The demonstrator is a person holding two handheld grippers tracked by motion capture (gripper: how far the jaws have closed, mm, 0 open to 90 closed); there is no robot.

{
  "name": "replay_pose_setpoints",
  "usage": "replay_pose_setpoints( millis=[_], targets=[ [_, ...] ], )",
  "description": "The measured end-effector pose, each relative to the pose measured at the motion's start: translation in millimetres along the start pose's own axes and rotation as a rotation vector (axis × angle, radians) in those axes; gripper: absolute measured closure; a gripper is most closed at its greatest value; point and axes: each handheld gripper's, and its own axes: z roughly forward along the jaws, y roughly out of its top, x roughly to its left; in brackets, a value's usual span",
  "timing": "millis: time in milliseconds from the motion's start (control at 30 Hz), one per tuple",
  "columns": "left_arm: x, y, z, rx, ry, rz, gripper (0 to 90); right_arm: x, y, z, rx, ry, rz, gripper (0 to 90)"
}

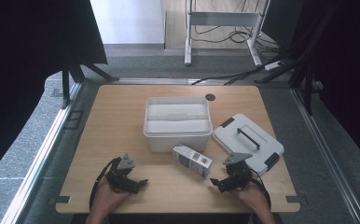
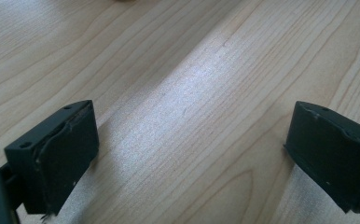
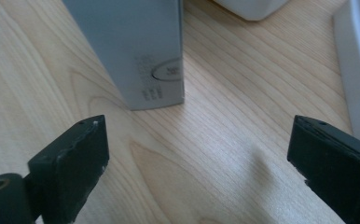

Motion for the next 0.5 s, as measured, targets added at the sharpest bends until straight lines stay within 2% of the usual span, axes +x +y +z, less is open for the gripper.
replay_pose_setpoints(
  millis=[67,200,500],
  targets=[
    [0.0,0.0,0.0,0.000,0.000,0.000,2.1,1.4,7.6,-0.7,0.028,0.017,-0.013,5.1],
    [0.0,0.0,0.0,0.000,0.000,0.000,2.1,3.0,17.1,-2.6,0.041,0.024,-0.025,5.2],
    [-0.1,0.0,0.2,-0.002,0.000,-0.002,2.1,10.2,56.3,-6.0,0.080,0.042,-0.083,13.4]
  ],
)
